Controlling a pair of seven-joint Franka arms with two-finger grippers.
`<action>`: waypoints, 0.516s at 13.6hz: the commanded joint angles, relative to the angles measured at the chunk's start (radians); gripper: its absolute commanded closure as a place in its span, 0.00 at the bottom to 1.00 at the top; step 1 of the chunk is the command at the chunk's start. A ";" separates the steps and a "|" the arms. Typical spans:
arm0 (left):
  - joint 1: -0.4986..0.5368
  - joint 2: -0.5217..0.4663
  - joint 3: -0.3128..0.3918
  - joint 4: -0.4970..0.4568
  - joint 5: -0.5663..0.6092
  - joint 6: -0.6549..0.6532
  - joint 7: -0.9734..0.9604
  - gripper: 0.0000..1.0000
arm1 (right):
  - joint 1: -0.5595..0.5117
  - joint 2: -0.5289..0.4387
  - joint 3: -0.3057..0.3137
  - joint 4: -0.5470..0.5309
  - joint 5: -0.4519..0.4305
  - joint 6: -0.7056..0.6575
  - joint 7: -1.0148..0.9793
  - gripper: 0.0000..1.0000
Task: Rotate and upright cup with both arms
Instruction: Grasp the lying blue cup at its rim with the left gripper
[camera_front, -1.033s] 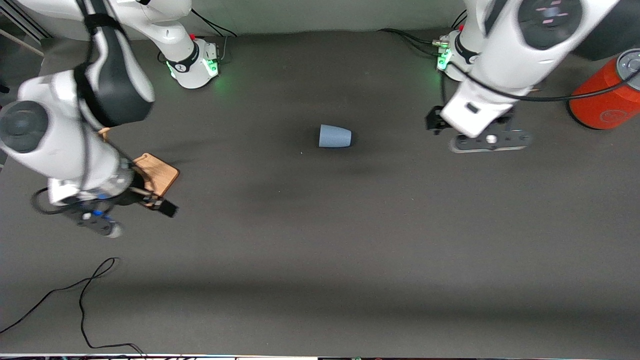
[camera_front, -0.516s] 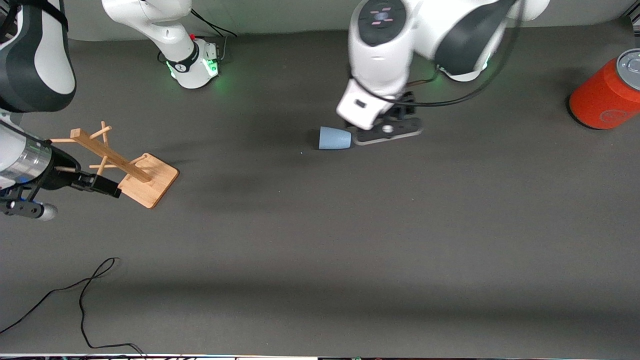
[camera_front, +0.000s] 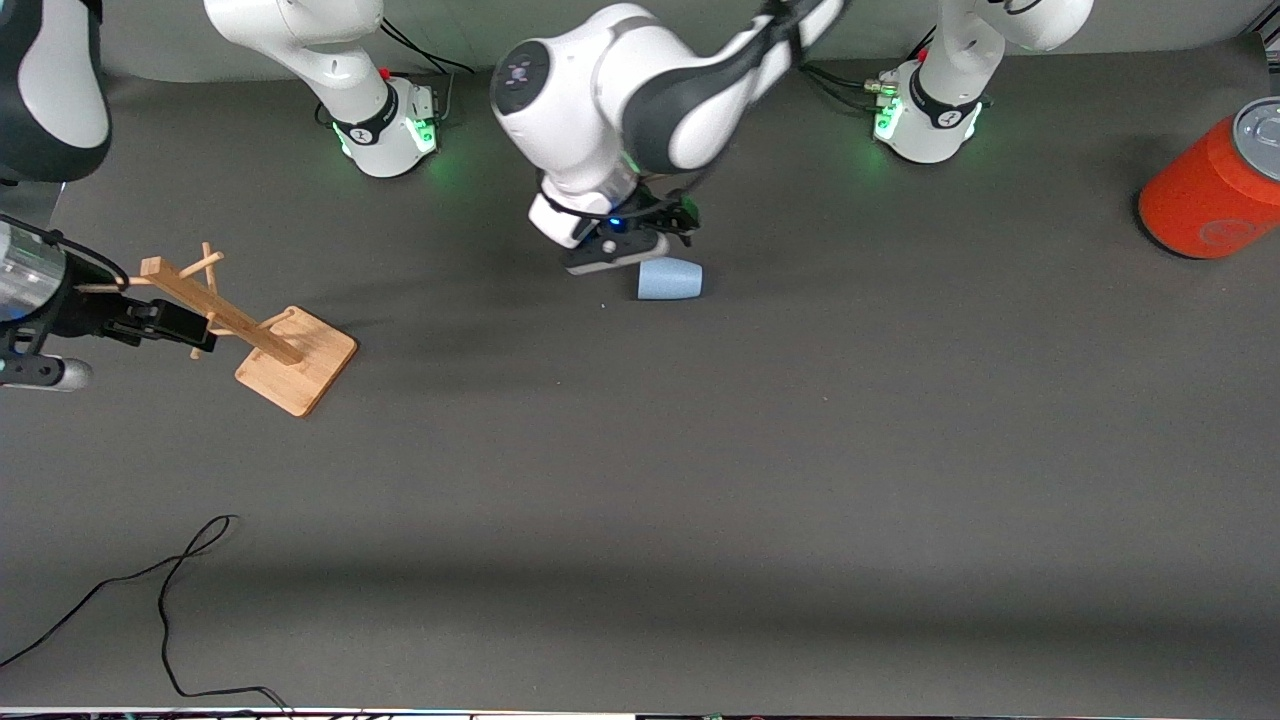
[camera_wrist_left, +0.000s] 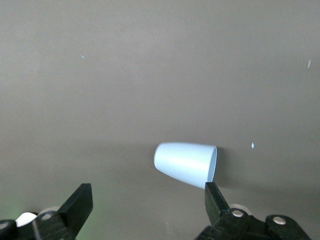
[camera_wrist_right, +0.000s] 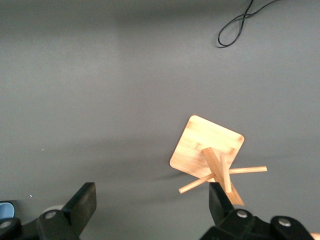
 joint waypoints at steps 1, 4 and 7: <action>-0.062 0.096 0.019 0.055 0.056 -0.018 -0.059 0.00 | 0.002 -0.037 -0.002 -0.026 0.023 0.001 -0.026 0.00; -0.104 0.173 0.019 0.055 0.073 -0.007 -0.093 0.00 | 0.002 -0.034 -0.002 -0.029 0.023 0.006 -0.026 0.00; -0.107 0.221 0.025 0.051 0.106 0.031 -0.154 0.00 | 0.000 -0.032 -0.002 -0.027 0.023 0.010 -0.028 0.00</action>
